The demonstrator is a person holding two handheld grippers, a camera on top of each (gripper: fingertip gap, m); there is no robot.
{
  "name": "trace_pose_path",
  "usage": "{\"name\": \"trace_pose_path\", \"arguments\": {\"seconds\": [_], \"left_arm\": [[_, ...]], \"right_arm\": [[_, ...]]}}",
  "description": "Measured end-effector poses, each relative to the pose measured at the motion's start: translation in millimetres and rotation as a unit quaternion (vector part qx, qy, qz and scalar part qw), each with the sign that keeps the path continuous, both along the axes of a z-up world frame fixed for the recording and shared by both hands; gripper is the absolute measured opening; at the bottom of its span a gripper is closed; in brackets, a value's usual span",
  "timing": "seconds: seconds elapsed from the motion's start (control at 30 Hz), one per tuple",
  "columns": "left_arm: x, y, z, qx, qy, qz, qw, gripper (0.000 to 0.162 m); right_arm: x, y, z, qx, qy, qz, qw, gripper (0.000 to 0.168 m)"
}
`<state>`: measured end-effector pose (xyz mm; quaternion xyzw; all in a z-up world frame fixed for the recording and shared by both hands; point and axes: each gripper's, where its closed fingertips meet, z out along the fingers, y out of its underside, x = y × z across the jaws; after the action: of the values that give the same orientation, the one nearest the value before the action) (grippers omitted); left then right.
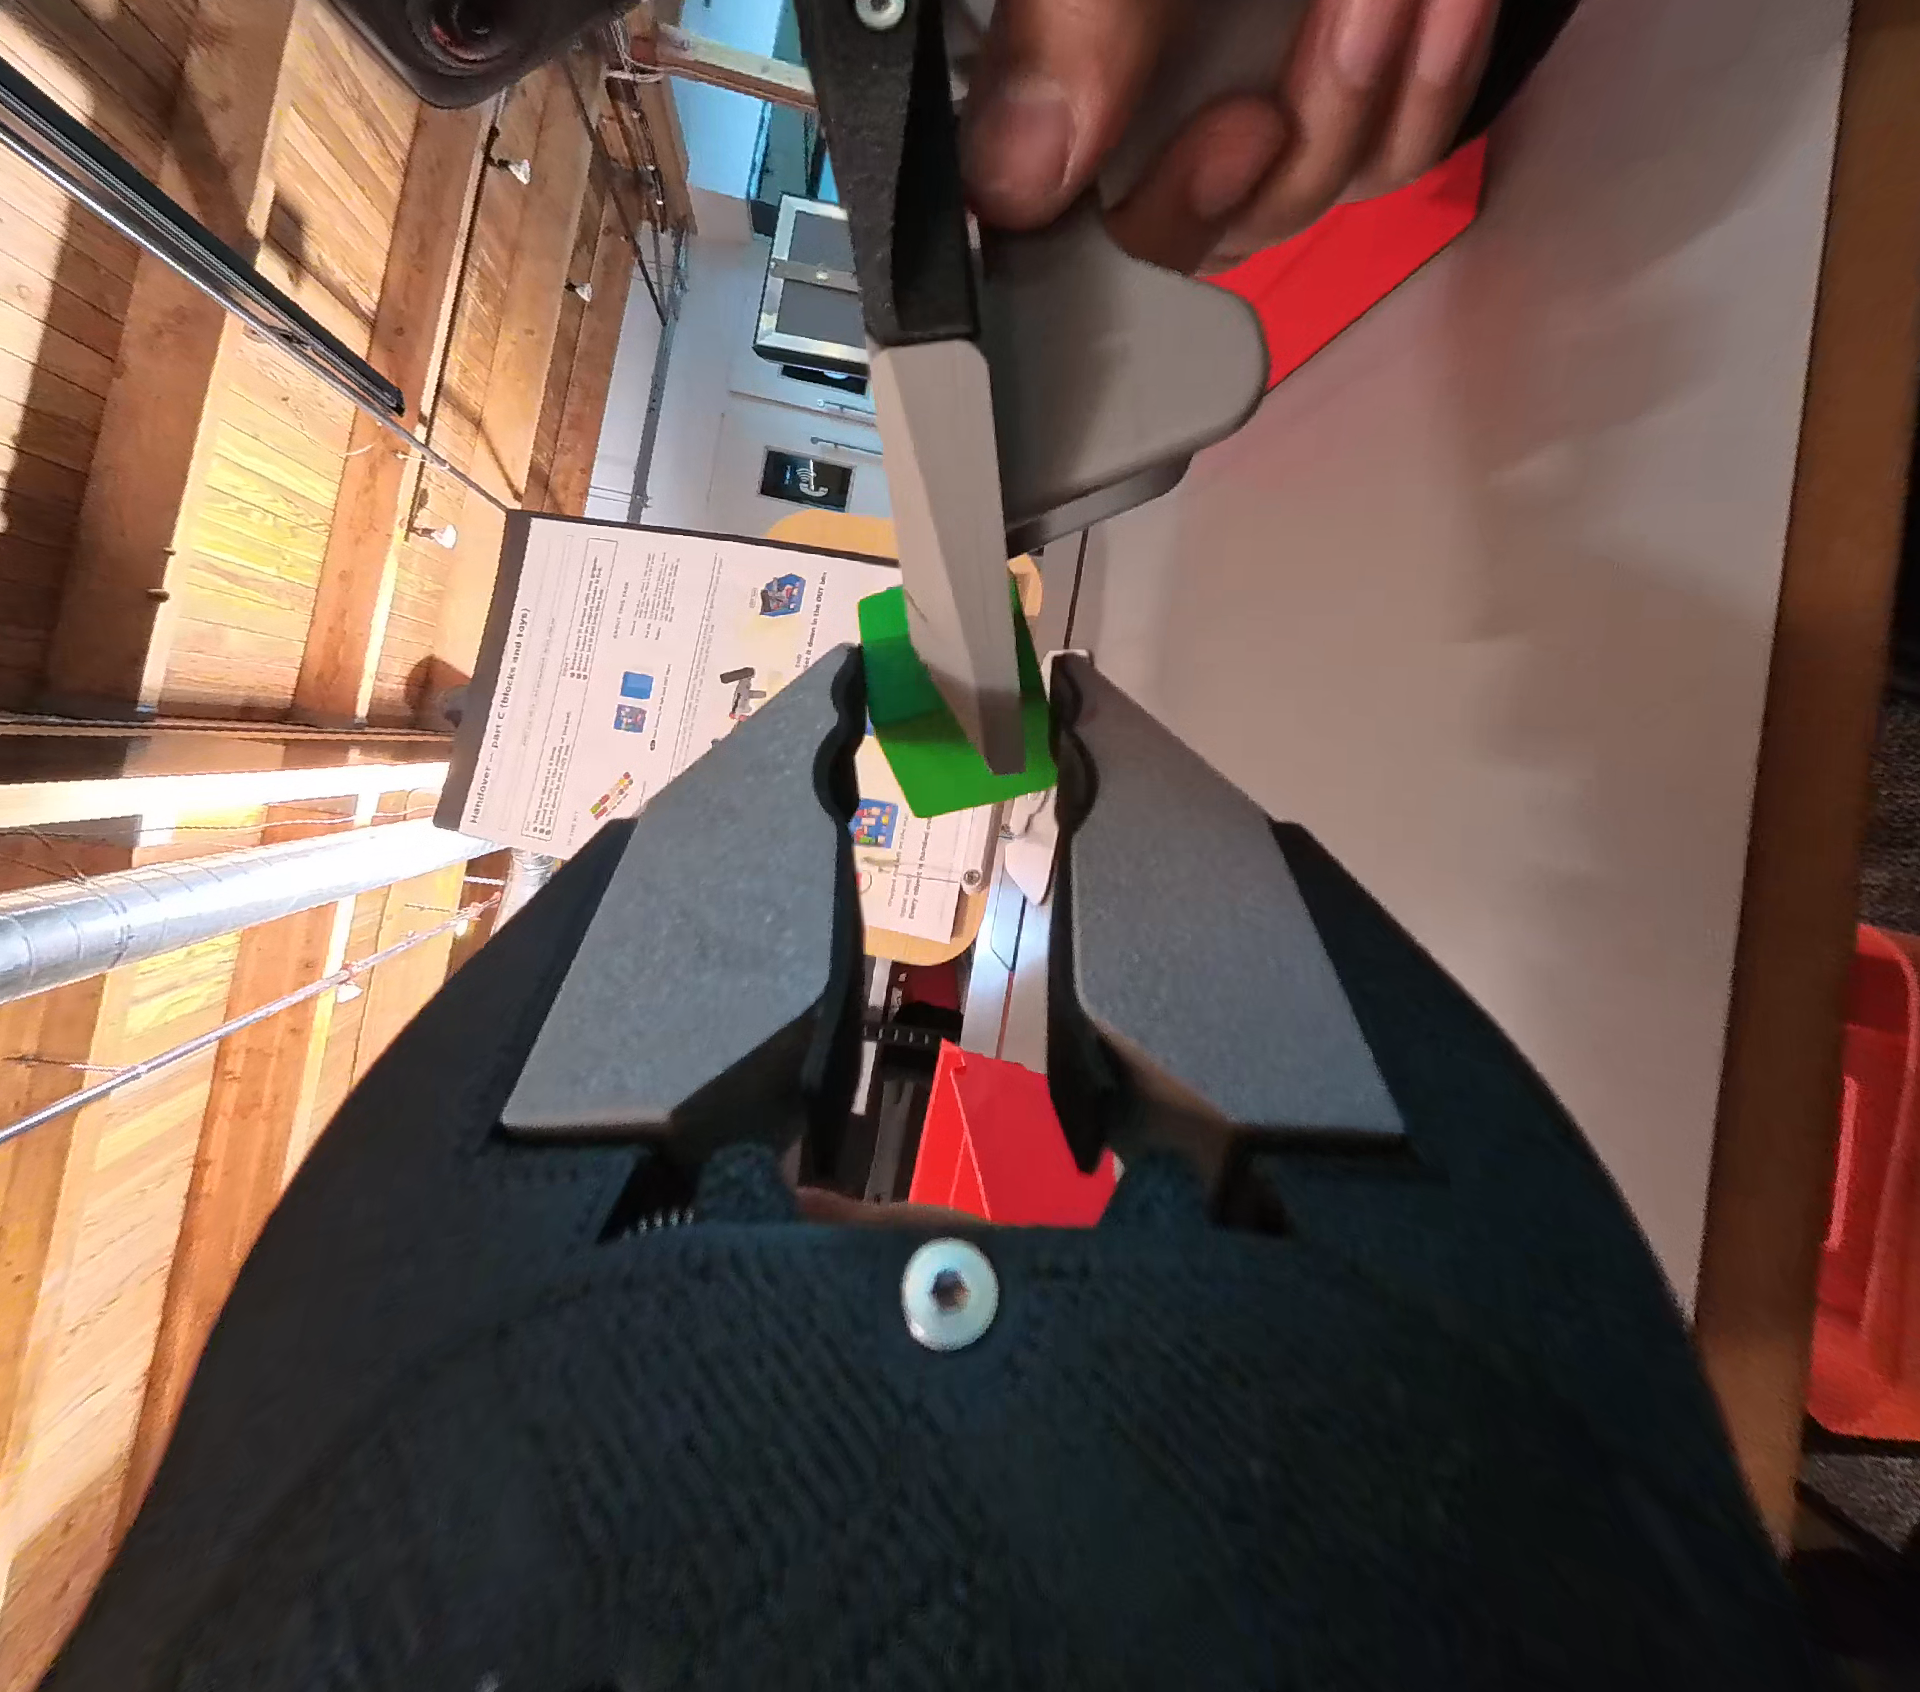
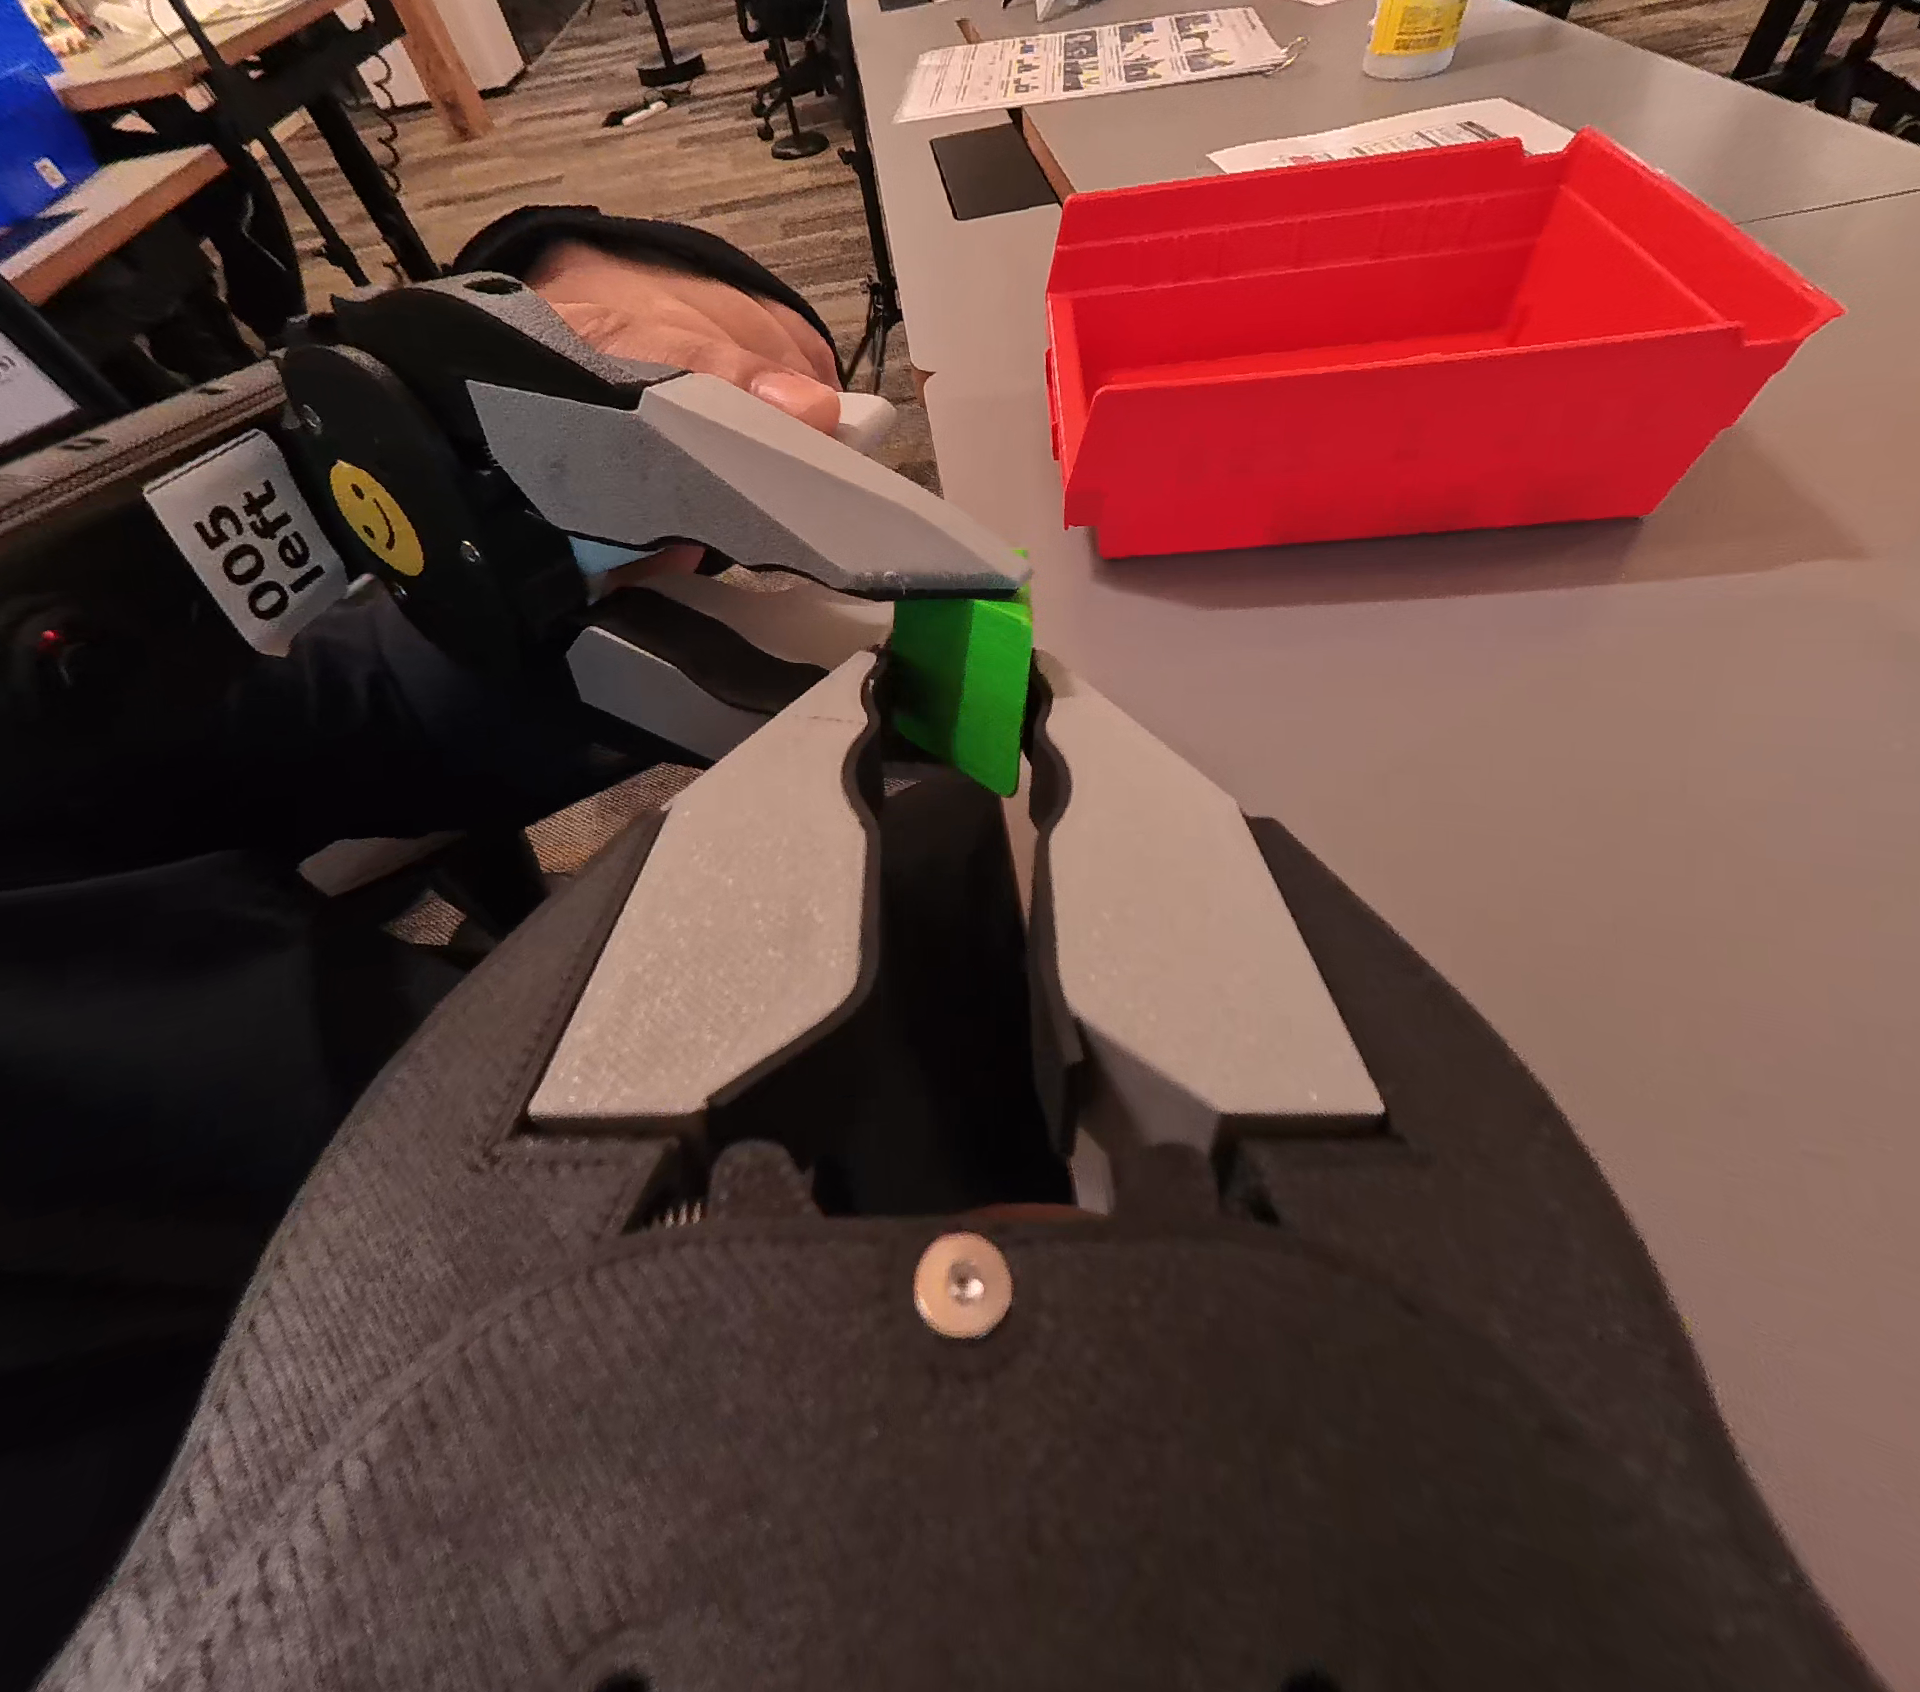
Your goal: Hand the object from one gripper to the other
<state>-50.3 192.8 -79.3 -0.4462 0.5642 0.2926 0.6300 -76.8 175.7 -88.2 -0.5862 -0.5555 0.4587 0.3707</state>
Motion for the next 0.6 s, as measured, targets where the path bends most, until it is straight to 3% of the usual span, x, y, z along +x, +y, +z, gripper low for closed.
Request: {"name": "trace_pose_path", "arguments": {"seconds": [0.43,0.6], "left_arm": [[-0.2,2.8,-1.9,-0.001,-0.014,-0.001,1.0,0.033],[-2.5,0.9,-3.5,-0.042,-0.046,-0.013,0.998,0.032]], "right_arm": [[0.7,2.7,0.5,-0.014,0.004,0.007,1.0,0.021],[-0.3,3.0,0.2,-0.043,0.012,0.021,0.999,0.022]]}}
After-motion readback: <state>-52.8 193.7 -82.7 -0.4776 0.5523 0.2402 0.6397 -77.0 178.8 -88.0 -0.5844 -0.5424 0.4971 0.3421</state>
